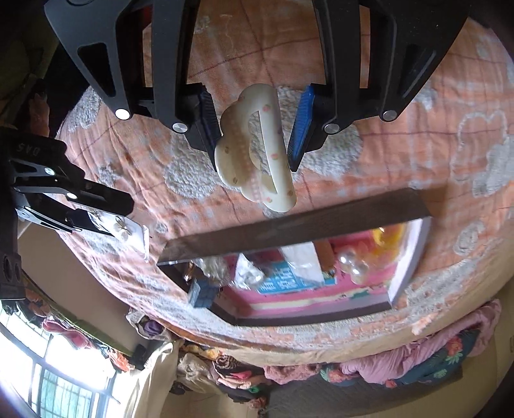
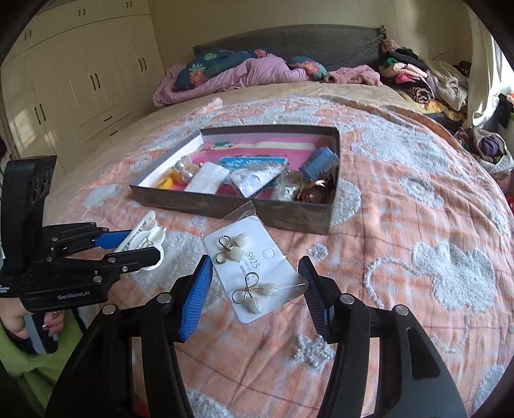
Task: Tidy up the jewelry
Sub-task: 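Grasp the cream claw clip with the left gripper while the right gripper grasps the white earring card, then carry the claw clip over the box with the left gripper while the right gripper carries the earring card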
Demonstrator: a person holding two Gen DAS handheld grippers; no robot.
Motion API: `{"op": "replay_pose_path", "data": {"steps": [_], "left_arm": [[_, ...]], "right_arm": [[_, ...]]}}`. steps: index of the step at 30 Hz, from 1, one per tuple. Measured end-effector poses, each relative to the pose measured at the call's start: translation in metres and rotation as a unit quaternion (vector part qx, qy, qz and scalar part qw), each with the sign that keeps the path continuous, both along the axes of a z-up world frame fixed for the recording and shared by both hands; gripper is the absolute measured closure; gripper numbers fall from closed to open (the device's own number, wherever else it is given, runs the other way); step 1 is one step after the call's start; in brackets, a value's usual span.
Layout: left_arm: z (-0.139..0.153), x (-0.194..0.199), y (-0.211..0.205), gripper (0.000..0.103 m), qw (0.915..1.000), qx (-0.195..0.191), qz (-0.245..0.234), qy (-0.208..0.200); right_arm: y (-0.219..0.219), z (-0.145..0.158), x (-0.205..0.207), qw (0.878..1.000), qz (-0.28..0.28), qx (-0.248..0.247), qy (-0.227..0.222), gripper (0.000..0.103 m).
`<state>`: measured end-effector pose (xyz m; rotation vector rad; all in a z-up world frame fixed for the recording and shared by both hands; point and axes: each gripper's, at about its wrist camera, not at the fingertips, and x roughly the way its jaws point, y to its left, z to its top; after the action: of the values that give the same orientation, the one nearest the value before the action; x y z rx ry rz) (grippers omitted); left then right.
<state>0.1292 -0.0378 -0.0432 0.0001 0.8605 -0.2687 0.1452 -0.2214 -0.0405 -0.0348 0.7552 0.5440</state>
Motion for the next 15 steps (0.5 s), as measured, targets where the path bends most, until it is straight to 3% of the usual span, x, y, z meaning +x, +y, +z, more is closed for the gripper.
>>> {"op": "replay_pose_path", "data": {"steps": [15], "left_arm": [[0.021,0.015,0.031,0.071,0.9989,-0.018,0.031,-0.028]], "right_arm": [[0.039,0.027,0.008,0.999,0.024,0.002,-0.027,0.049]]}}
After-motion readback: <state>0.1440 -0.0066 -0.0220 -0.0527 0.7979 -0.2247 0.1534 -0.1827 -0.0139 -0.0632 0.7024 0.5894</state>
